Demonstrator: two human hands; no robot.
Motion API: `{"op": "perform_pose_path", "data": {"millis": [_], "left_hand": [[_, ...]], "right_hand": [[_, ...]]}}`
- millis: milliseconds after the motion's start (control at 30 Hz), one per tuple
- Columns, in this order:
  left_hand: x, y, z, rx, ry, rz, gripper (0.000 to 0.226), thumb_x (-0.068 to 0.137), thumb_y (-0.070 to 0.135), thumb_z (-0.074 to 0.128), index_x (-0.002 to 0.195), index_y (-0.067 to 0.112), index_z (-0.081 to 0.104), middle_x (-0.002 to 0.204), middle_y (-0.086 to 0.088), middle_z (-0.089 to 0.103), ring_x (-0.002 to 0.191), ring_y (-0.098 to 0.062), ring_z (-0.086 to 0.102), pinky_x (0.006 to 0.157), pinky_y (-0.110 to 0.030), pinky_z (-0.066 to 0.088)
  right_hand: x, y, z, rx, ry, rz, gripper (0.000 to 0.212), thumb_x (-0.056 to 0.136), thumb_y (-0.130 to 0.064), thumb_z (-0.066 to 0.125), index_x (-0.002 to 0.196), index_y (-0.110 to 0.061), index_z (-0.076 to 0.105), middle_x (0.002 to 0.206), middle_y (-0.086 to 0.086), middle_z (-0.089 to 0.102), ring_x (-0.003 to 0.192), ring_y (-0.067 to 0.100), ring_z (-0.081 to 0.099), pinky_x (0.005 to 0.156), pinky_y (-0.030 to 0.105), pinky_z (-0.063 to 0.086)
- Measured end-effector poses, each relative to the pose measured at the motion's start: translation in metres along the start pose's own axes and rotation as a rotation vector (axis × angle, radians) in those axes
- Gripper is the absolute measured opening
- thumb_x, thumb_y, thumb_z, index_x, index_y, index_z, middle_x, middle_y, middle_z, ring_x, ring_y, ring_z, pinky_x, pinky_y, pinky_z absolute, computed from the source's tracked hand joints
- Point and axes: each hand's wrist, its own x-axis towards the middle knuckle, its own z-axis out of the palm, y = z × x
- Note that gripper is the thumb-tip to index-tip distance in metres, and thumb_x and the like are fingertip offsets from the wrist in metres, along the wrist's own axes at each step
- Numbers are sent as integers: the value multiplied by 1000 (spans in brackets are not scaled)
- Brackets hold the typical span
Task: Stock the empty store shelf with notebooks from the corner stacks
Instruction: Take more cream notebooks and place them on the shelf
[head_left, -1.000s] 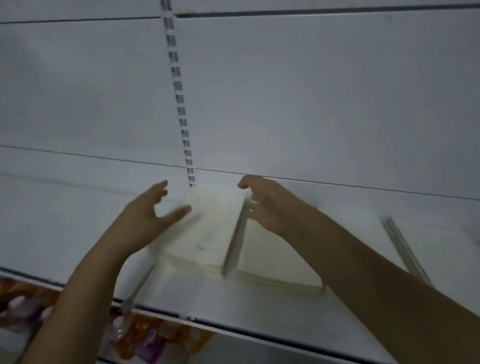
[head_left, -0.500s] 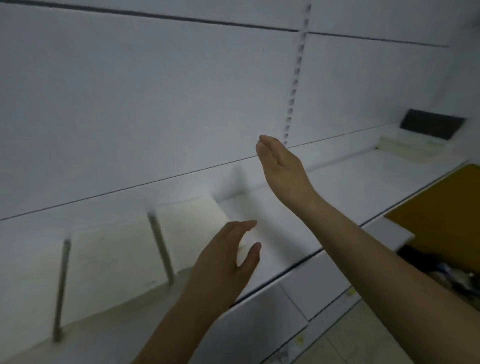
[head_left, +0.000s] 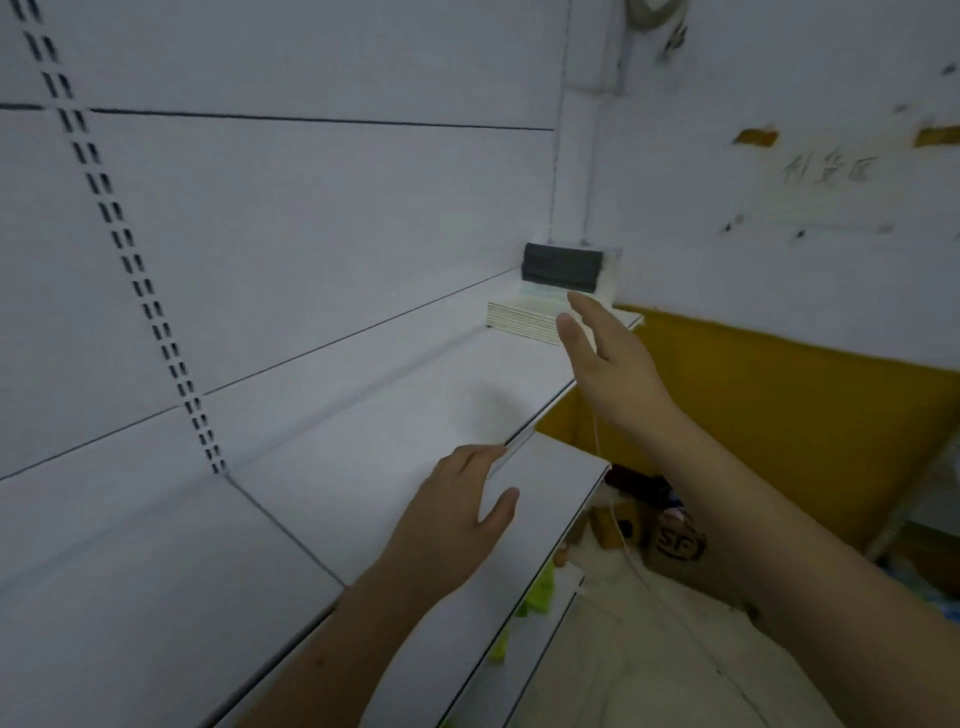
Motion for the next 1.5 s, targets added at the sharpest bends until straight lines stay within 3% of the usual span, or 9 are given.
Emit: {"op": "perform_pose_path", "data": {"millis": [100,300,433,733,1067,1167,1267,1400,1500], "left_hand": [[51,-1,30,-4,-32,36,56,96,47,45,144,19,42,139,6,49,127,-7,44,108,-32,40],[160,-32,80,62,-148,81,65,92,53,41,149,22,33,144,2,46,127,-14,43,106,-30,37],[232,-63,108,102,-188,69,63,97,48,44,151,20,27,149,-2,40,133,-19,38,110,-36,35],[385,-116,165,151,-164,-52,63,96,45,48,150,18,29,149,-4,39,134,-21,36,109,-38,37],[426,-165,204,291,18,-231,75,82,63,27,135,16,53,129,-4,57,120,-25,51,99,-42,38],[430,-163,192,60,59,-386,78,84,70,25,141,23,47,137,8,51,129,-12,44,108,-29,31],[440,-149,183,-406,182,-555,42,97,57,42,131,35,54,122,28,60,114,11,53,99,-12,36],[444,-128,173,-1145,471,-780,38,97,33,53,128,13,60,119,-9,70,113,-27,65,106,-47,44],[422,-122,160,-1243,650,-906,33,93,19,56,124,6,61,115,-19,70,107,-40,66,100,-56,46]], "right_hand": [[25,39,-24,-31,49,17,56,100,-49,34,148,-22,35,153,-5,35,140,11,31,117,35,26],[91,112,-33,-126,75,3,57,99,-52,32,148,-24,34,152,-7,36,140,10,32,113,27,24],[155,151,-18,-199,37,-17,61,97,-60,29,149,-28,31,153,-8,36,139,11,33,114,42,32],[314,223,25,-413,-89,-38,61,100,-53,30,152,-23,23,159,-1,24,145,16,21,117,32,15],[408,350,86,-497,-482,-122,63,100,-46,35,153,-14,21,156,9,28,142,22,29,115,30,23],[410,371,105,-561,-512,-163,81,86,-61,8,151,-18,29,157,10,27,145,24,23,119,33,12],[396,366,115,-507,-539,-151,95,73,-66,-4,151,-23,30,159,6,23,147,26,17,120,37,10],[350,321,115,-292,-679,-241,86,79,-72,5,153,-31,18,161,-4,13,149,17,8,121,35,6],[350,303,94,109,-749,-137,65,92,-66,33,149,-35,31,153,-14,32,141,2,27,118,25,18]]}}
